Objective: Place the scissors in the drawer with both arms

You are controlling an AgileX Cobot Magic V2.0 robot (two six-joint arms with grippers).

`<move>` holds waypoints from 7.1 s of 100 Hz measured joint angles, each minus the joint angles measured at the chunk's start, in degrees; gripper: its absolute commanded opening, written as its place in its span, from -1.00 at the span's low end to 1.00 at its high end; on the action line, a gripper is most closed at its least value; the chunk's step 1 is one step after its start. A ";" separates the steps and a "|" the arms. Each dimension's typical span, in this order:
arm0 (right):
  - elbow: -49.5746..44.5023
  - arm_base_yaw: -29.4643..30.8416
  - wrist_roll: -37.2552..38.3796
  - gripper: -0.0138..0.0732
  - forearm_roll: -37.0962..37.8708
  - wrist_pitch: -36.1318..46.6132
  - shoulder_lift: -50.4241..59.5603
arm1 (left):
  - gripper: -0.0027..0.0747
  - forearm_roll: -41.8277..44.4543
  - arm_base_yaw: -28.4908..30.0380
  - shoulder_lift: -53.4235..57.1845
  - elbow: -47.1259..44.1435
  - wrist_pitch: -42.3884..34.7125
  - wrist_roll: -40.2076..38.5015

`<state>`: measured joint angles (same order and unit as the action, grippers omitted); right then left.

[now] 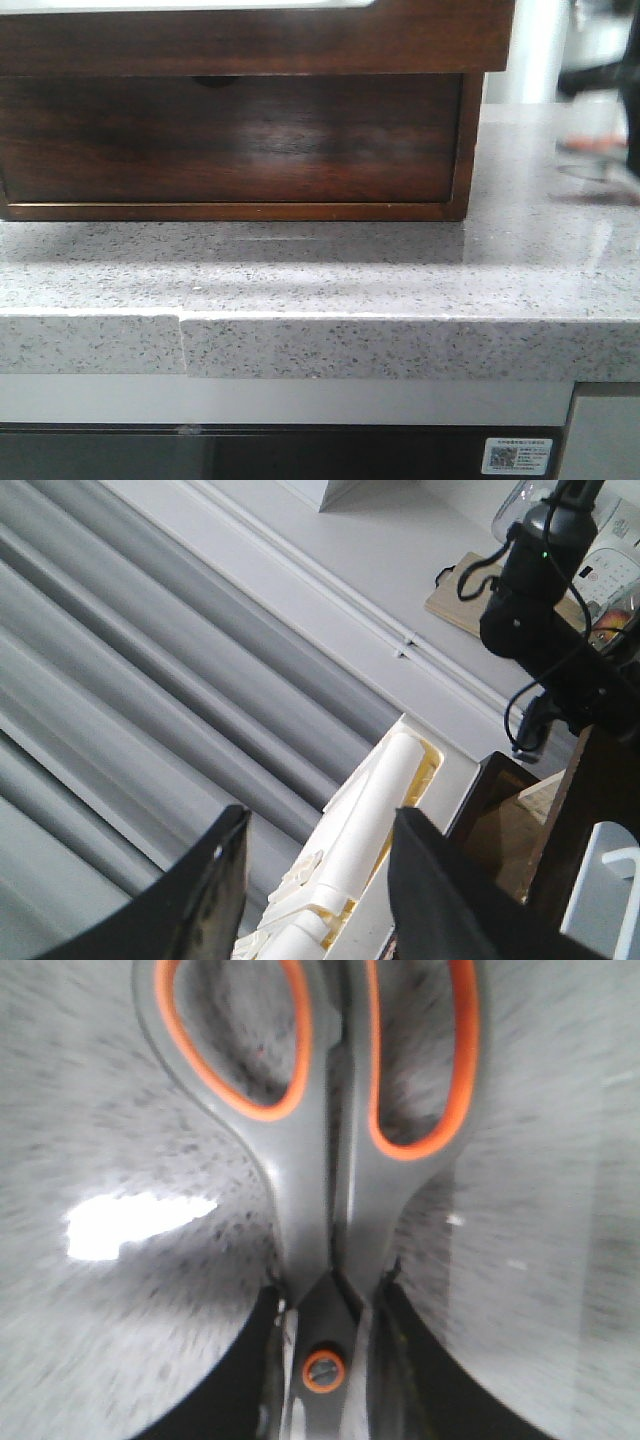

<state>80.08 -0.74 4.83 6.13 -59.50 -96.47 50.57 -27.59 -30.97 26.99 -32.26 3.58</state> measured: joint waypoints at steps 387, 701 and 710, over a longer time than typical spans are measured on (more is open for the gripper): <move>-68.46 -39.07 -32.79 -0.83 -22.53 43.92 97.11 | -0.98 -4.78 0.00 13.24 -27.08 5.01 -34.93; -79.88 -24.81 -5.14 -0.83 -3.20 56.77 97.11 | -0.98 -48.32 25.10 31.25 -27.09 51.70 -10.96; -81.10 -18.68 6.04 -0.83 4.16 63.81 97.11 | -0.98 -48.32 25.10 31.25 -27.09 51.70 -10.96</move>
<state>-1.03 -19.42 10.87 10.30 4.30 0.64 2.25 -2.50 0.29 -0.11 19.45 -7.38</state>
